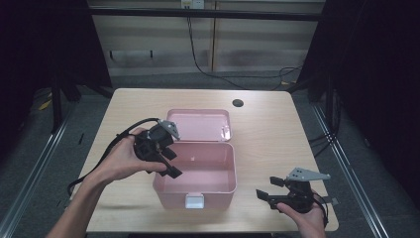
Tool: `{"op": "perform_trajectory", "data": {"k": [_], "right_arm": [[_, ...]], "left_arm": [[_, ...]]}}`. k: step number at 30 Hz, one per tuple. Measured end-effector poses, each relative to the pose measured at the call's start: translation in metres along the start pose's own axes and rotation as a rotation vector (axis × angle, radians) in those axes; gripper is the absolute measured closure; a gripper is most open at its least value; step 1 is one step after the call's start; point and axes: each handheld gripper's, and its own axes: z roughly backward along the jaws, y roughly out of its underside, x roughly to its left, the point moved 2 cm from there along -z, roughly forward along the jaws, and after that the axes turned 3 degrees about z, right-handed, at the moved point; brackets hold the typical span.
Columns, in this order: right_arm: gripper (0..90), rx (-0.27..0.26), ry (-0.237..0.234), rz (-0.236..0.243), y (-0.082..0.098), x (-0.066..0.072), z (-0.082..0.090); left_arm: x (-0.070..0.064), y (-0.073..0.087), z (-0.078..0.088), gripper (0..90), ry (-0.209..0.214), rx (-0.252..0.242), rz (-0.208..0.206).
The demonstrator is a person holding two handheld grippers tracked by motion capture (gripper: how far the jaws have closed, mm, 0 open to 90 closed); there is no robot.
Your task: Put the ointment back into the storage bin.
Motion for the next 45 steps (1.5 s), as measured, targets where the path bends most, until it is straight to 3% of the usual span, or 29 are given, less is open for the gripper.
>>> {"op": "perform_trajectory", "data": {"k": [5,12,13,15,19,23,24,30,31,35,39,40,45], "right_arm": [[24.0,0.000,0.003,0.001,0.000,0.000,0.000],[24.0,0.000,0.003,0.000,0.000,0.000,0.000],[24.0,0.002,0.002,-0.001,0.000,0.000,0.000],[24.0,0.002,0.002,0.000,0.000,0.000,0.000],[24.0,0.001,0.004,-0.001,0.000,0.000,0.000],[24.0,0.002,0.005,-0.003,0.000,0.000,-0.001],[24.0,0.002,0.005,-0.003,0.000,0.000,-0.001],[24.0,0.003,0.007,-0.002,0.000,0.000,-0.001],[24.0,0.003,0.007,-0.002,0.000,0.000,-0.001],[24.0,0.004,0.008,-0.004,0.000,0.000,-0.001],[24.0,0.005,0.008,-0.001,0.000,0.000,-0.001],[24.0,0.006,0.008,-0.002,0.000,0.000,-0.001],[24.0,0.007,0.010,-0.001,0.000,-0.001,-0.002]], "left_arm": [[0.003,0.011,0.011,36.8,-0.023,-0.018,0.020],[0.007,0.025,0.019,37.0,-0.041,-0.003,0.019],[0.009,0.031,0.020,37.0,-0.044,-0.020,0.040],[0.011,0.033,0.022,37.0,-0.044,-0.010,0.029],[0.016,0.048,0.022,37.0,-0.056,-0.039,0.080],[0.022,0.061,0.023,37.0,-0.056,-0.022,0.090],[0.022,0.064,0.022,37.0,-0.058,-0.042,0.120],[0.027,0.079,0.026,37.0,-0.062,-0.040,0.132],[0.029,0.085,0.026,36.9,-0.071,-0.061,0.157],[0.034,0.099,0.022,37.0,-0.091,-0.067,0.195],[0.038,0.107,0.020,37.0,-0.102,-0.067,0.205],[0.039,0.112,0.017,37.0,-0.112,-0.081,0.240],[0.042,0.123,0.011,37.1,-0.133,-0.081,0.245]]}}
